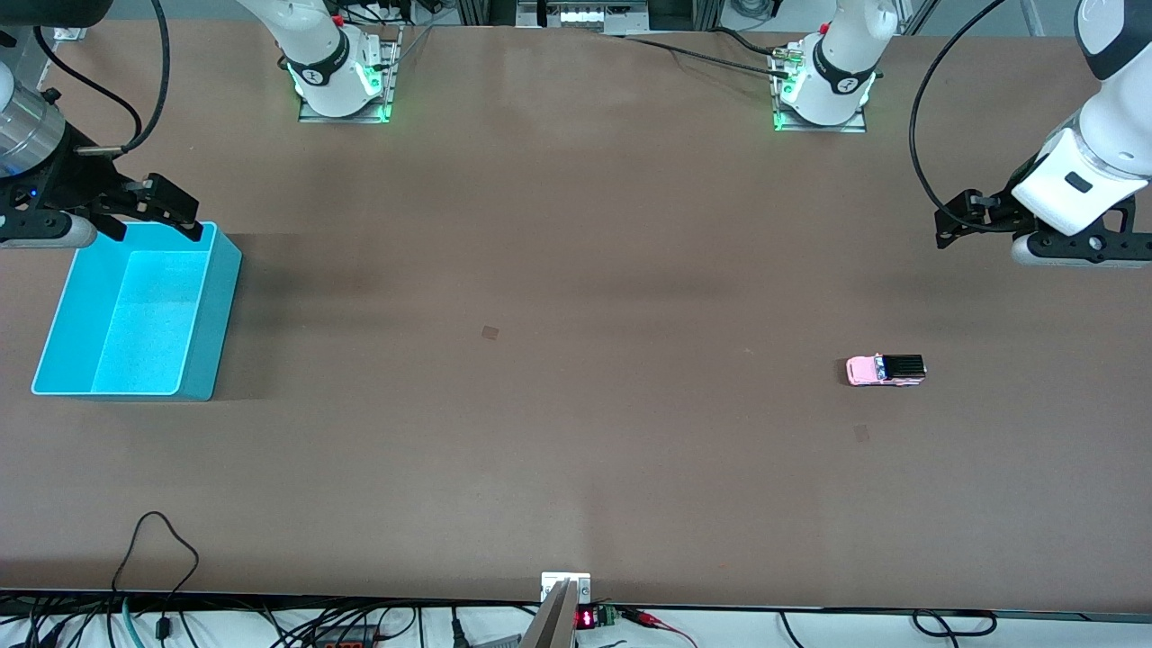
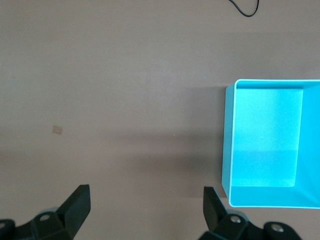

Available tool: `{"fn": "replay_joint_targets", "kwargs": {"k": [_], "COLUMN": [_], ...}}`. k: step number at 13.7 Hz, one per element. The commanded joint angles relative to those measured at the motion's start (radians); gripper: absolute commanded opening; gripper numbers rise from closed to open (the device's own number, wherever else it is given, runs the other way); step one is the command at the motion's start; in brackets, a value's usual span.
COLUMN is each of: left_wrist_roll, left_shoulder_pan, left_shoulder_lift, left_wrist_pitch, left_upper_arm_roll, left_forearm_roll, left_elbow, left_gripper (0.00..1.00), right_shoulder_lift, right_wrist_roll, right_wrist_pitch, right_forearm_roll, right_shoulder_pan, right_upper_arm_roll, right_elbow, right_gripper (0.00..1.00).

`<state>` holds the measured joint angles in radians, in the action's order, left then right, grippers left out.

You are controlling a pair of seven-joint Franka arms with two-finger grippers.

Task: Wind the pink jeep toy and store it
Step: 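Move the left gripper out toward the pink toy jeep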

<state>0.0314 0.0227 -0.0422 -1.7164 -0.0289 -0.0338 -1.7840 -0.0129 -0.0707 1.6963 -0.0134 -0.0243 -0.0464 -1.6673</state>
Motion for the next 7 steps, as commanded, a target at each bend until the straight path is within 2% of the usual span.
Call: {"fn": "replay_joint_targets", "kwargs": {"k": [1, 7], "left_wrist_roll": [0.008, 0.016], "left_shoulder_pan": [0.017, 0.019], "left_shoulder_lift": [-0.013, 0.028], "left_wrist_pitch": [0.017, 0.038], "left_upper_arm_roll": [0.007, 0.003], "left_forearm_roll": [-0.012, -0.011], "left_elbow": [0.000, 0.037], "left_gripper": [1.00, 1.00], "right_shoulder_lift": [0.002, 0.001], "right_wrist_roll": [0.008, 0.008], "right_wrist_pitch": [-0.021, -0.021], "right_forearm_roll": [-0.002, -0.002], "right_shoulder_pan": [0.007, 0.007], "right_upper_arm_roll": [-0.003, -0.003], "right_elbow": [0.020, 0.021], "right_gripper": [1.00, 1.00]}}
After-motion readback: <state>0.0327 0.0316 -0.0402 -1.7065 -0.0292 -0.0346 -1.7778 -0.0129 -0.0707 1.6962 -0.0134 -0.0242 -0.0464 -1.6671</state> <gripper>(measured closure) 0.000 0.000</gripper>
